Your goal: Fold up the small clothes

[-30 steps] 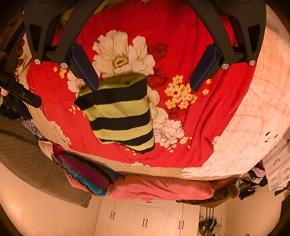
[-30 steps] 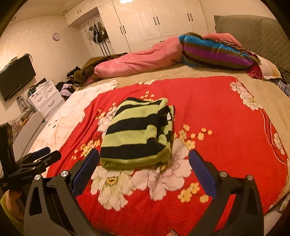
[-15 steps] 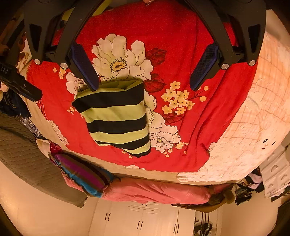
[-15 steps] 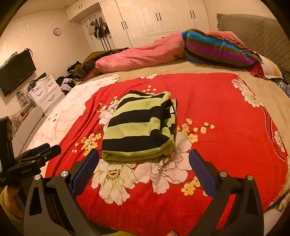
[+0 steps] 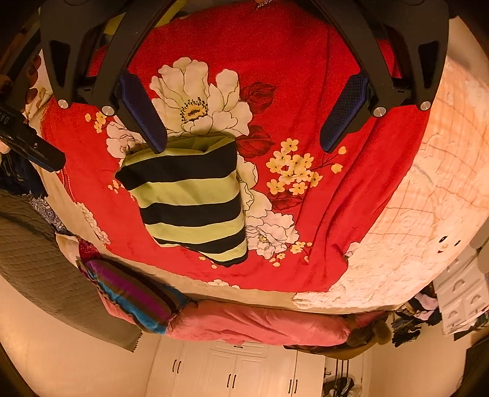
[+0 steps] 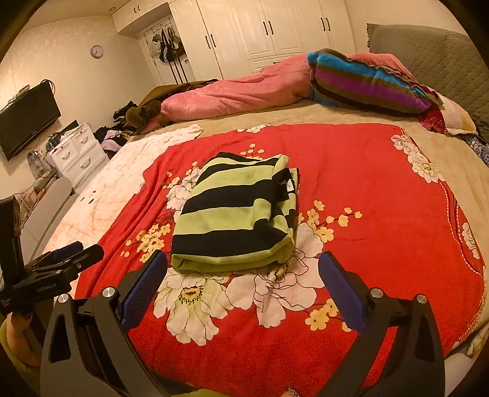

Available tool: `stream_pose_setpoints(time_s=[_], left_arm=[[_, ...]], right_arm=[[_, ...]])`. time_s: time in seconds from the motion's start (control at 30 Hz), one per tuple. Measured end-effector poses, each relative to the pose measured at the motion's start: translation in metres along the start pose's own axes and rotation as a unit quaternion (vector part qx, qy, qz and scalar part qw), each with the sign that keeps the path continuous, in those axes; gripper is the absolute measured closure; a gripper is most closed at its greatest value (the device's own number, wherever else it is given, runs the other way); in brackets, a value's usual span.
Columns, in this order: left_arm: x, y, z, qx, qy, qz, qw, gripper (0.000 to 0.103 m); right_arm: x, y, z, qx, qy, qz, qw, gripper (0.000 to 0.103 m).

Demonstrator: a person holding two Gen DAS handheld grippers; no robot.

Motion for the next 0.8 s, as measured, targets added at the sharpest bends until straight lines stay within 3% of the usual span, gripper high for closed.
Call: stream_pose_setpoints(time_s=[0.8], left_arm=[[-0.0021,-0.0001,0.0025,0.017,-0.01,0.009,0.9998,0.009]], right_arm=[[-0.0068,0.0062,0.0046,-0.008,-0.009,0.009,1.0,0.004]])
Point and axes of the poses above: each gripper's, at about its wrist camera, not at the fingertips, and z roughly the way its jaws point, y to its right, x to its top, the point moved 8 cm from there along z, roughly the way its jaws point, and after that the axes turned 10 degrees about -x, right-handed, at the moved point
